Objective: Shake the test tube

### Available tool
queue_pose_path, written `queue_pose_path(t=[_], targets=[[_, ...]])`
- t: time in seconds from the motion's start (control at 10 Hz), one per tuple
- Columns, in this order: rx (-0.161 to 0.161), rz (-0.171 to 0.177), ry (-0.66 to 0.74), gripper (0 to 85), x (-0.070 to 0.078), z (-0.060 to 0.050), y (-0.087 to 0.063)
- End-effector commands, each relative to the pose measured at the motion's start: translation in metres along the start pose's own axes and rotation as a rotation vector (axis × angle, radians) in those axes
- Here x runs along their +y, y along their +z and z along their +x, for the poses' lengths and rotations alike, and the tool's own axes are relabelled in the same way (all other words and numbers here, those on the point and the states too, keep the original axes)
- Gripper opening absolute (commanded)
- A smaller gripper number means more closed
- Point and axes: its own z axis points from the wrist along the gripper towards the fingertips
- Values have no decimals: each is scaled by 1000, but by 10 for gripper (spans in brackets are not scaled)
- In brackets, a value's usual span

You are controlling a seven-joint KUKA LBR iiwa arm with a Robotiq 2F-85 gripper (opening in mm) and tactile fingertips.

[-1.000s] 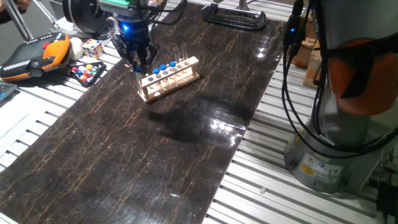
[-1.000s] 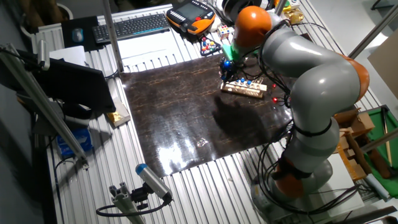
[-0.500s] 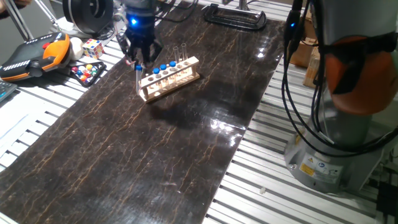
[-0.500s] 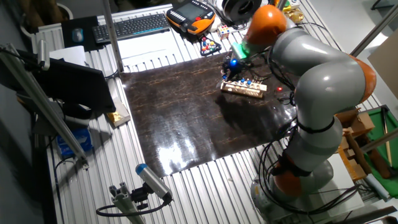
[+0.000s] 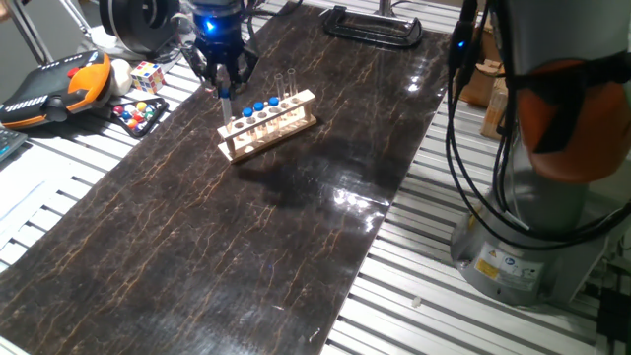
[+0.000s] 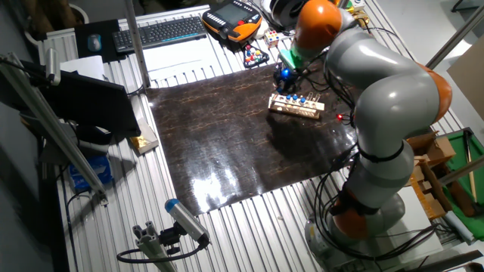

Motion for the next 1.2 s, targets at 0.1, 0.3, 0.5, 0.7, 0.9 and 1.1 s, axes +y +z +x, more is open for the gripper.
queue_pose_path(t=[0.1,0.3,0.5,0.7,0.9,1.1], targets=[[-325,-4,-23,7,-1,-4,-2],[-365,9,-77,7,-1,-8,-3],[-368,19,-101,7,-1,-7,-3],[-276,27,-105,7,0,-4,-2],[-81,22,-38,7,1,5,3],[69,-1,55,7,1,13,8]])
